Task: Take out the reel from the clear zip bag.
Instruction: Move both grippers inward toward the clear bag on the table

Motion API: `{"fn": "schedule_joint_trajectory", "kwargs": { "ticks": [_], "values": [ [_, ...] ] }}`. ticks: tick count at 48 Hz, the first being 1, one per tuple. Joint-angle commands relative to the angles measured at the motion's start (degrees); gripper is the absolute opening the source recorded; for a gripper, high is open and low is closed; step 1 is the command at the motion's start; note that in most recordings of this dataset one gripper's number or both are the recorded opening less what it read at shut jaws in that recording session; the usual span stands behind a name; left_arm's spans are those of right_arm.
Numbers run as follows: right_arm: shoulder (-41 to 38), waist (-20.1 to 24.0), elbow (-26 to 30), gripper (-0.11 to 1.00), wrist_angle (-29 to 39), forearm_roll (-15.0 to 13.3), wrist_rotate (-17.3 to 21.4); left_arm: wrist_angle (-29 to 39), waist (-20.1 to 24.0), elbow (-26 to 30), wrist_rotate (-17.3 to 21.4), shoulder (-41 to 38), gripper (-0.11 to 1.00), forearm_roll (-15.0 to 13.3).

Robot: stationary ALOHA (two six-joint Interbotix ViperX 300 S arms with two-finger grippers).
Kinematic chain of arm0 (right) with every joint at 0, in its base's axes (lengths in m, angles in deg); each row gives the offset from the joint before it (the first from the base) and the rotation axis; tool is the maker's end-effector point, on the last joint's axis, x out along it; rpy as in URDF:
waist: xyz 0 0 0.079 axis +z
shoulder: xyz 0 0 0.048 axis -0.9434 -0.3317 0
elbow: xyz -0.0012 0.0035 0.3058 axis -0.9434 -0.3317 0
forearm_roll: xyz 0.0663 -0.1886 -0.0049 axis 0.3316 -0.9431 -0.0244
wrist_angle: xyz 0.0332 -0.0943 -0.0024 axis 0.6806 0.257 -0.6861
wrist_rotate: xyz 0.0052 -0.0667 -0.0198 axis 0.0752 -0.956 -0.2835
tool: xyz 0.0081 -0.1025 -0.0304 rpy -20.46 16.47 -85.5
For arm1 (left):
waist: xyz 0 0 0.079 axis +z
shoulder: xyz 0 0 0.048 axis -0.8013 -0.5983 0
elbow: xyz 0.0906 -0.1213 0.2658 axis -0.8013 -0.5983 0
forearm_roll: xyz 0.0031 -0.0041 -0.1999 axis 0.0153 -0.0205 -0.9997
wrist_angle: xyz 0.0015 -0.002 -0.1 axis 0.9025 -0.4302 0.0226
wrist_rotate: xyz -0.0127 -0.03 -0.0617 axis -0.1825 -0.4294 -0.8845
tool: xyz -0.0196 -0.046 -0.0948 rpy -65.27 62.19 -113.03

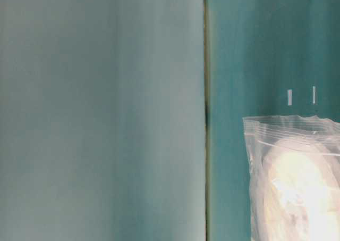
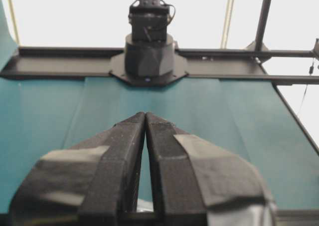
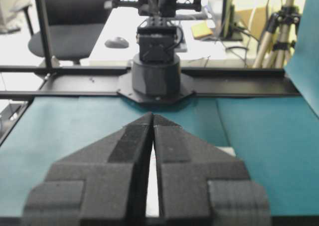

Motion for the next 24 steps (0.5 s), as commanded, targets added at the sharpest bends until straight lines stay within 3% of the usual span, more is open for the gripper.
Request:
{"fn": "schedule_joint_trajectory", "kwargs": {
  "ticks": [1, 8, 12, 24],
  "values": [
    [-0.53, -0.53, 1.67, 0.08, -0.88, 0.53, -0.18, 0.09, -0.09, 1.93, -4.39, -3.25, 0.14, 0.44],
    [-2.46, -0.53, 1.85, 0.01, -0.53, 1.67, 2.81, 0.26, 0.62, 4.31, -13.36, -5.89, 0.0, 0.44],
    [-5.01, -0.7, 1.76, 0.01, -0.35, 1.76, 5.63, 0.62, 0.97, 5.01, -17.14, -6.77, -0.02, 0.53],
    [-18.11, -1.49, 4.13, 0.01, -1.67, 1.85, 15.64, 1.14, 0.88, 5.1, -20.13, -8.44, -0.02, 0.44]
  ]
}}
